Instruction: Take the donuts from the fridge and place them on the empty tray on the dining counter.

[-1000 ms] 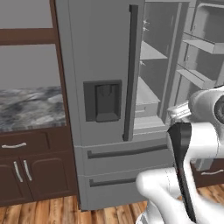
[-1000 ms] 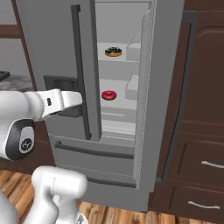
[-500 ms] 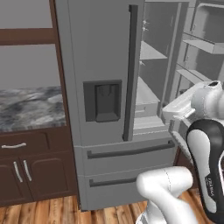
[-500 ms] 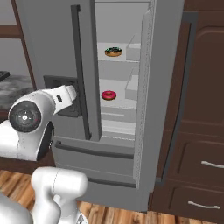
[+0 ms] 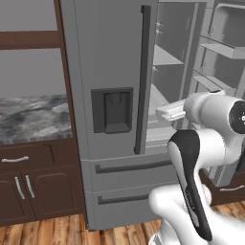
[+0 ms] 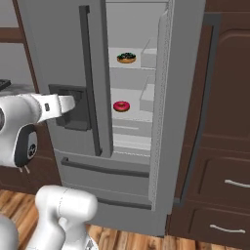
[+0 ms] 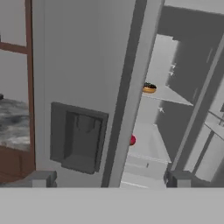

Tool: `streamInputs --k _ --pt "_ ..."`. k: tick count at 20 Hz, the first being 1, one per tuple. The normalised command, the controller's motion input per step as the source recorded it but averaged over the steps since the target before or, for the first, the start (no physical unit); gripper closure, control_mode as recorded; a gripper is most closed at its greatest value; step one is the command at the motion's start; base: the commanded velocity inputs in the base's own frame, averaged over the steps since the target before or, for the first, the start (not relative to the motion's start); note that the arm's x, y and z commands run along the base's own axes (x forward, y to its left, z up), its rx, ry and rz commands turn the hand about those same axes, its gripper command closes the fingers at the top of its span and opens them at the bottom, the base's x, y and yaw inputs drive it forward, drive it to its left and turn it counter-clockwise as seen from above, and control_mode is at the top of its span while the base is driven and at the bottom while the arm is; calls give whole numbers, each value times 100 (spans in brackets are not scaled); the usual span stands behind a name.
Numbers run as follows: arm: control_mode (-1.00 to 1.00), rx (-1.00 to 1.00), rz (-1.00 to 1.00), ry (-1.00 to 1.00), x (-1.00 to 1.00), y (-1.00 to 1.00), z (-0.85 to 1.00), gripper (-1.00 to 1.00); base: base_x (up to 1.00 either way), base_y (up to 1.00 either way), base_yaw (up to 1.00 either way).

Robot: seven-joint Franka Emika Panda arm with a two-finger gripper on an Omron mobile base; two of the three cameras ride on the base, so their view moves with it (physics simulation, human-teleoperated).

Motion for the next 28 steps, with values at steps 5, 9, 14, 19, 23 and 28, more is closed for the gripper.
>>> streamInputs --k 5,9,14,19,23,28 --pt "-100 21 -6 18 33 -2 0 -100 0 0 0" --pt "-100 0 6 9 59 0 -5 -100 0 0 0" --pt "-100 0 1 6 74 0 -11 -100 0 0 0" --pt "-100 0 0 0 84 0 -17 -100 0 0 0" --pt "-100 0 0 0 94 0 -23 -100 0 0 0" --pt "-100 0 0 1 98 0 -16 -100 0 0 0"
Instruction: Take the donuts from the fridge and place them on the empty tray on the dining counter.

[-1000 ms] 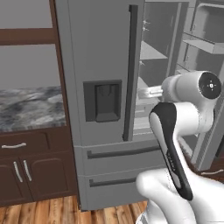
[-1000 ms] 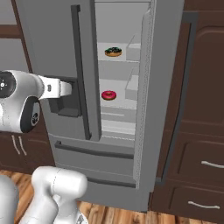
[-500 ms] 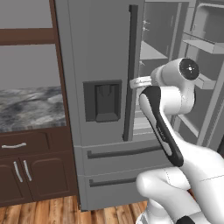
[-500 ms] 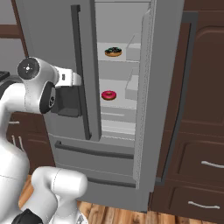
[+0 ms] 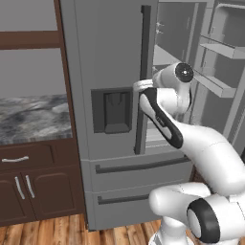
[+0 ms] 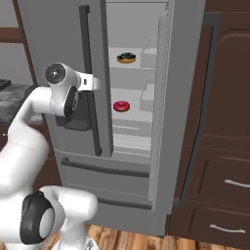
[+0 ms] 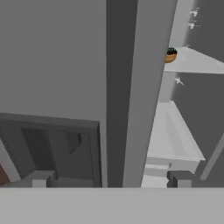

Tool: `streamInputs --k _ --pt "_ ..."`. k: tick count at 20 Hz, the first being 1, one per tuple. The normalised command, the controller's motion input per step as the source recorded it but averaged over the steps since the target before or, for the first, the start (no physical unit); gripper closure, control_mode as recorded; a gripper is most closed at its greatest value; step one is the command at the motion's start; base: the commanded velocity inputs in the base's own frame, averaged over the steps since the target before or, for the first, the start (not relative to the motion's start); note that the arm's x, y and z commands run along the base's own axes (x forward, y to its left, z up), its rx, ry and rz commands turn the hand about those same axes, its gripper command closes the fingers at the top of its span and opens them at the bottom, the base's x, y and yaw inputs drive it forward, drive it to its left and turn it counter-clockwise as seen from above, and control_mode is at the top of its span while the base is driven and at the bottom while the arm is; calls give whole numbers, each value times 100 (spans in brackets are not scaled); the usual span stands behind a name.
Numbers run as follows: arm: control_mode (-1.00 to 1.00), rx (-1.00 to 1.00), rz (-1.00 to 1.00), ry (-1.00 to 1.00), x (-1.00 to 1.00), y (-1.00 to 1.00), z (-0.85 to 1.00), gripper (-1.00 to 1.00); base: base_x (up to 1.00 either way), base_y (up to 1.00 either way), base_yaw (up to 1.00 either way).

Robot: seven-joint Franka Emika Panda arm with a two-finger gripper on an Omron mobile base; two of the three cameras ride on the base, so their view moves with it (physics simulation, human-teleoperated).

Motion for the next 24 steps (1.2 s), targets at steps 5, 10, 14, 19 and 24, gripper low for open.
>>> streamInputs --k 5,10,14,19,24 --pt "-100 0 0 3 100 0 -17 -100 0 0 0" --pt "-100 0 0 2 100 0 -17 -100 0 0 0" --pt "-100 0 0 2 100 0 -18 -100 0 0 0" --pt "-100 0 0 2 76 0 -9 100 0 0 0" --pt "-100 0 0 6 -6 35 0 100 0 0 0"
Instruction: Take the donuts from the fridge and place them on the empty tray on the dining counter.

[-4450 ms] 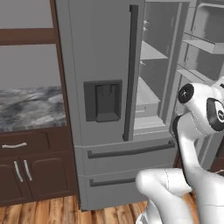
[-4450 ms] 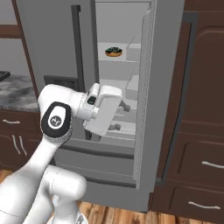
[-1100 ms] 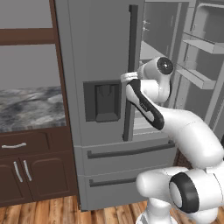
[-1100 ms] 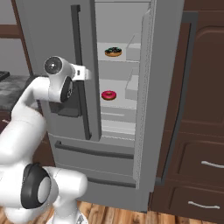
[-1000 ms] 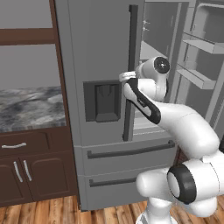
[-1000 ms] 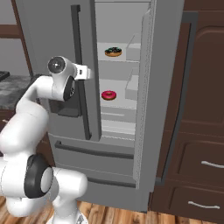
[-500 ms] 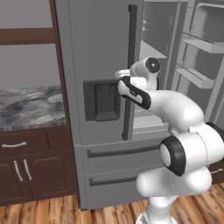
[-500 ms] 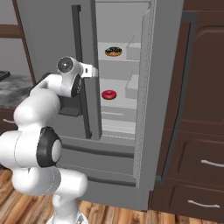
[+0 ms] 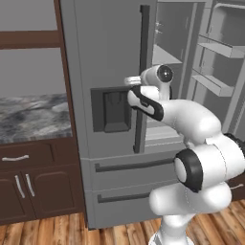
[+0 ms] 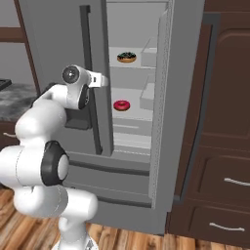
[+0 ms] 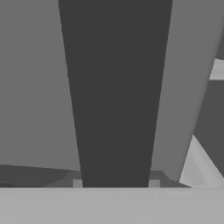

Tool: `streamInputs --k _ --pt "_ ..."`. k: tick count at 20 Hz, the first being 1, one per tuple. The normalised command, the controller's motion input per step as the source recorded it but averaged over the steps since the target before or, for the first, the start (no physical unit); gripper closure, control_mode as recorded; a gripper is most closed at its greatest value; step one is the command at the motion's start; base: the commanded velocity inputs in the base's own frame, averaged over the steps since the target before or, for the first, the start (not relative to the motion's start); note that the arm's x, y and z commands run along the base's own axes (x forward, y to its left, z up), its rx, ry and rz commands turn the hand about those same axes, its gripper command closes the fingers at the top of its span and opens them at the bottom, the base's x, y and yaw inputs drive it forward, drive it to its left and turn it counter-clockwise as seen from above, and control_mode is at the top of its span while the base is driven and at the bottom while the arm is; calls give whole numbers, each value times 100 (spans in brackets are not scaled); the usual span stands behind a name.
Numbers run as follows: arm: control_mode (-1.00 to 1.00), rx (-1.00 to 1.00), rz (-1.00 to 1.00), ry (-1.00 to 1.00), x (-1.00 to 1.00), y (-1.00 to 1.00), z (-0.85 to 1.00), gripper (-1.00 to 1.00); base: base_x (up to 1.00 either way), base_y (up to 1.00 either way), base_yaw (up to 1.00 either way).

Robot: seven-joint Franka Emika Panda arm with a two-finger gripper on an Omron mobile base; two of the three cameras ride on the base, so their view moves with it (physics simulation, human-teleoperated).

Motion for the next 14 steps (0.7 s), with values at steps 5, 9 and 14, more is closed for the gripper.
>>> streamInputs --k 5,9,14 --pt "-100 0 0 0 -91 78 0 100 0 0 0" --pt "-100 2 3 0 -100 100 0 100 0 0 0" --pt "-100 7 7 2 -99 100 0 100 0 0 0"
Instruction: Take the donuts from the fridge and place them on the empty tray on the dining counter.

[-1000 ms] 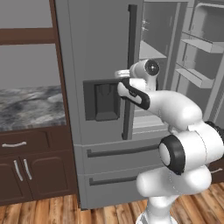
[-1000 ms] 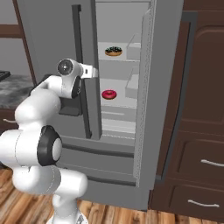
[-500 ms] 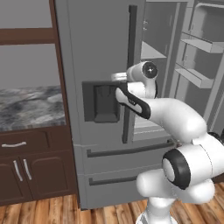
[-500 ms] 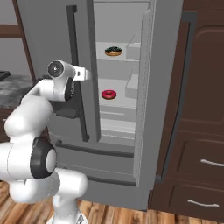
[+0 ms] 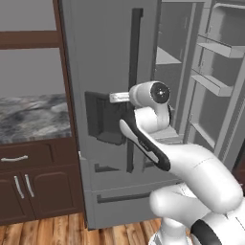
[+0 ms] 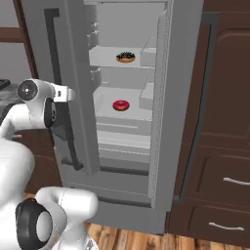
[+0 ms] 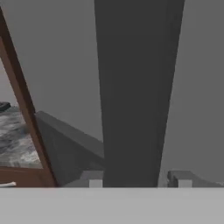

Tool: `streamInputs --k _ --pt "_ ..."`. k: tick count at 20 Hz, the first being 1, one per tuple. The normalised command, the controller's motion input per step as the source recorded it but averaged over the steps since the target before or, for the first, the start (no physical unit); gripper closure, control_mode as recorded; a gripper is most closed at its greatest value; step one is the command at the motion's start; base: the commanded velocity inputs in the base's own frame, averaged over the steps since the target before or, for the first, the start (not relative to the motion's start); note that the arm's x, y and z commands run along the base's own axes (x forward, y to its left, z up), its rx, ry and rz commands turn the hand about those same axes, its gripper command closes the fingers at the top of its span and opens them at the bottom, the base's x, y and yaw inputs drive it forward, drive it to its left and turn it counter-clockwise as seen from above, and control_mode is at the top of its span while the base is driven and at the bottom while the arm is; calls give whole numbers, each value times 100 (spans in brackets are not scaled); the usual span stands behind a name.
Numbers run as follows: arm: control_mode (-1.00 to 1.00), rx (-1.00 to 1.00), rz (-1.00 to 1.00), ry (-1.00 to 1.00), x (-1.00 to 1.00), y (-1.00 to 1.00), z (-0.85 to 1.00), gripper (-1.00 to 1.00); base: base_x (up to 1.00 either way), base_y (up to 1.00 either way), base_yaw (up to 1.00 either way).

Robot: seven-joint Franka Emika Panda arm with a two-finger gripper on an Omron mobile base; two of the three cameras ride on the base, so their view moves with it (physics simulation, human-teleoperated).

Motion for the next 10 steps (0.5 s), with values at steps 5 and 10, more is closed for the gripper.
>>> streamInputs --k 5,10 --pt "-100 7 9 5 -97 100 -5 100 0 0 0" --pt "-100 2 10 7 -78 100 -1 100 0 0 0"
